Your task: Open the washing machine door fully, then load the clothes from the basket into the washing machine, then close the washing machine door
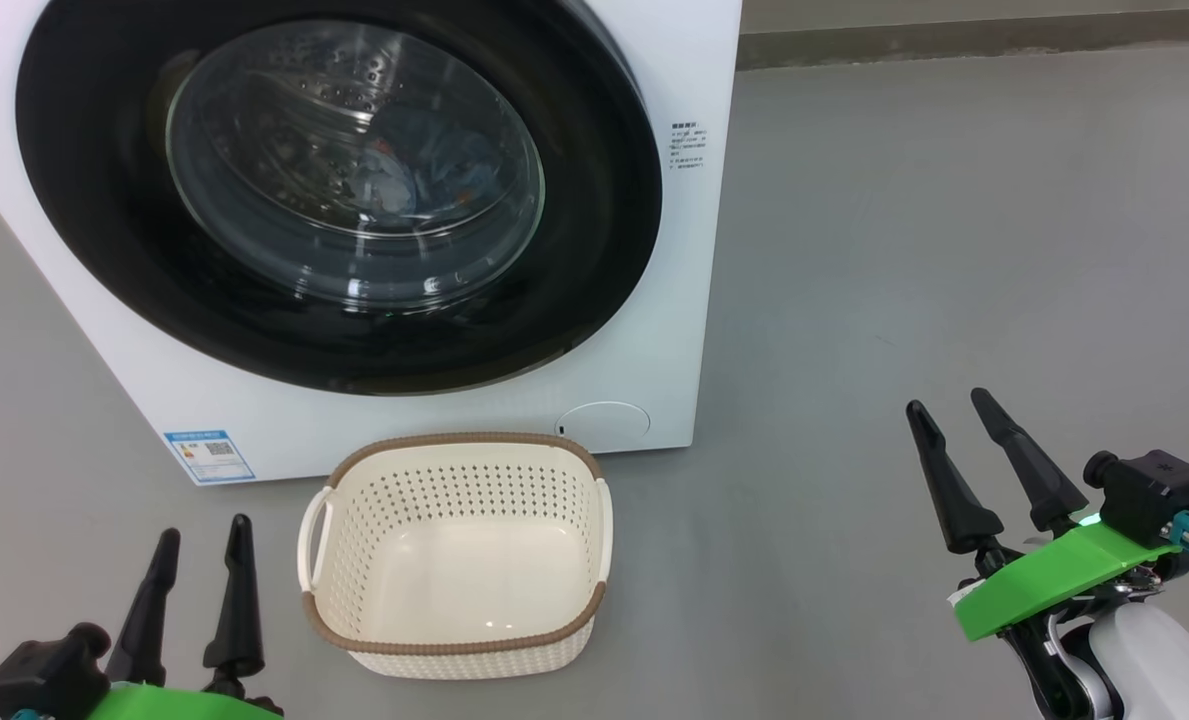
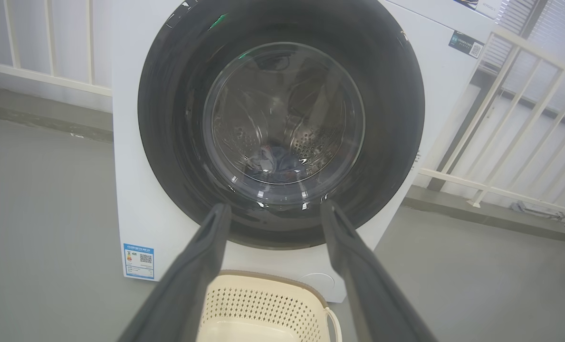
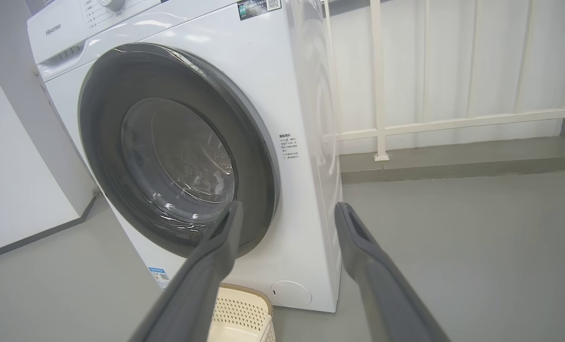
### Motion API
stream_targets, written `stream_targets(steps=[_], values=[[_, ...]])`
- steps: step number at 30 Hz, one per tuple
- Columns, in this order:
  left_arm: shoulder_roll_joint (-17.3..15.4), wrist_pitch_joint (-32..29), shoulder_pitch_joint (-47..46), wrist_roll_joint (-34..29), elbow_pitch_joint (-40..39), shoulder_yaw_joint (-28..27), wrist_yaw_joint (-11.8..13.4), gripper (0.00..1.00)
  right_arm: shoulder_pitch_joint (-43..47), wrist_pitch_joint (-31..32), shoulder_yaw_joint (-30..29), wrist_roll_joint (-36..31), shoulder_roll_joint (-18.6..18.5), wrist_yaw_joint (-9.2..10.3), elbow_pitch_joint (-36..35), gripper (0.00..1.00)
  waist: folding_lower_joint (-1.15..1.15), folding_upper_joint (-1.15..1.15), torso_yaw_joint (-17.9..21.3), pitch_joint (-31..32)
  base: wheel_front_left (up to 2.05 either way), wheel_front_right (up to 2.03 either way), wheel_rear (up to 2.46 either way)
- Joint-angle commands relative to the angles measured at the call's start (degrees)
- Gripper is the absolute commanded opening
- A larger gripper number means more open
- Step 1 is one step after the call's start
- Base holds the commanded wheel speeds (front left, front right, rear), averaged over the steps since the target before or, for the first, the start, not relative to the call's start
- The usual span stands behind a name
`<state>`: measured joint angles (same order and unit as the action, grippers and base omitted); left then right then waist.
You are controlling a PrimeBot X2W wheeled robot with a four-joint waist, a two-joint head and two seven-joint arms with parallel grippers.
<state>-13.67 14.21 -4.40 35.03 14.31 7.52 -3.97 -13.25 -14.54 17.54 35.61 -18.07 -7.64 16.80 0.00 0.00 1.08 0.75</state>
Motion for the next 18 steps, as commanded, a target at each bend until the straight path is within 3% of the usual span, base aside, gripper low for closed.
stream_targets(steps=[1, 17, 18], values=[[-1.71, 0.52, -1.12, -0.58, -1.59, -1.77, 0.32, 1.00, 0.24, -0.46, 0.31, -0.65, -0.49, 0.15, -1.22, 1.00, 0.00, 0.00, -0.01, -0.04, 0.00, 0.00, 0.00], [-2.12, 0.62, -1.08, -1.28, -2.06, -1.70, 1.09, 1.00, 0.30, -0.46, -0.06, -0.78, -0.32, 0.15, -1.34, 1.00, 0.00, 0.00, -0.01, -0.16, 0.00, 0.00, 0.00], [-0.57, -0.01, 0.00, -0.92, -0.26, 0.19, 0.98, 0.00, 0.02, 0.00, -0.62, -0.37, 0.27, 0.00, -0.01, 0.00, 0.00, 0.00, -0.01, -0.17, 0.00, 0.00, 0.00]])
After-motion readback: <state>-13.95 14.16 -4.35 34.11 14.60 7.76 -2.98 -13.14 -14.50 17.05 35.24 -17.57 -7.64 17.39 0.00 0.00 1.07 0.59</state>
